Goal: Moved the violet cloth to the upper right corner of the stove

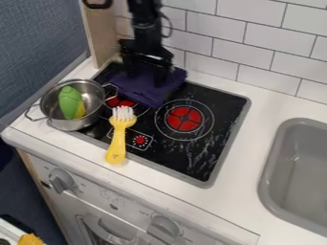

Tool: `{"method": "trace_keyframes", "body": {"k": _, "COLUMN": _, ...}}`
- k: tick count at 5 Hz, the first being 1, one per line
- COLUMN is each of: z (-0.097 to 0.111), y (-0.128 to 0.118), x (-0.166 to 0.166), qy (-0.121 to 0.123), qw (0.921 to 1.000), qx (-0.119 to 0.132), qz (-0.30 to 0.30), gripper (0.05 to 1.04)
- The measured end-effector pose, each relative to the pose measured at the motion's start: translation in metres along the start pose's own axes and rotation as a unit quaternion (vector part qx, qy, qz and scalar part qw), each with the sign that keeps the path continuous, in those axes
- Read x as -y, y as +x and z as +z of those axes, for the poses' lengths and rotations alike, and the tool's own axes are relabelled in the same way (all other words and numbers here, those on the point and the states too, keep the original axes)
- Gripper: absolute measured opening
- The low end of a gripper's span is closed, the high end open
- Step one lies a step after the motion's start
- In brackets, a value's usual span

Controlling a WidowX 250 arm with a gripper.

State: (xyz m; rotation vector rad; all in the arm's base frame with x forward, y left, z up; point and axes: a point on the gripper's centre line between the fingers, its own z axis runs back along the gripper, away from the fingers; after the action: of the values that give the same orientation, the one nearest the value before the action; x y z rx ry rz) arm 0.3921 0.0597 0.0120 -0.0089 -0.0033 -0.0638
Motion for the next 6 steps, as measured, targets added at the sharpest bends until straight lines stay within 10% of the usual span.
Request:
{"method": "trace_keyframes", "body": {"k": 3, "z": -0.003, "y": 0.009, "x": 0.116, "qy": -0.003, "qw": 0.9998, "qx": -0.010, "qz": -0.018, "gripper": 1.001}}
{"method": "trace_keyframes", "body": {"k": 6, "z": 0.003, "y": 0.005, "x": 0.119, "qy": -0.001, "qw": 0.9996, "qx": -0.016, "qz": 0.025, "gripper": 1.001}}
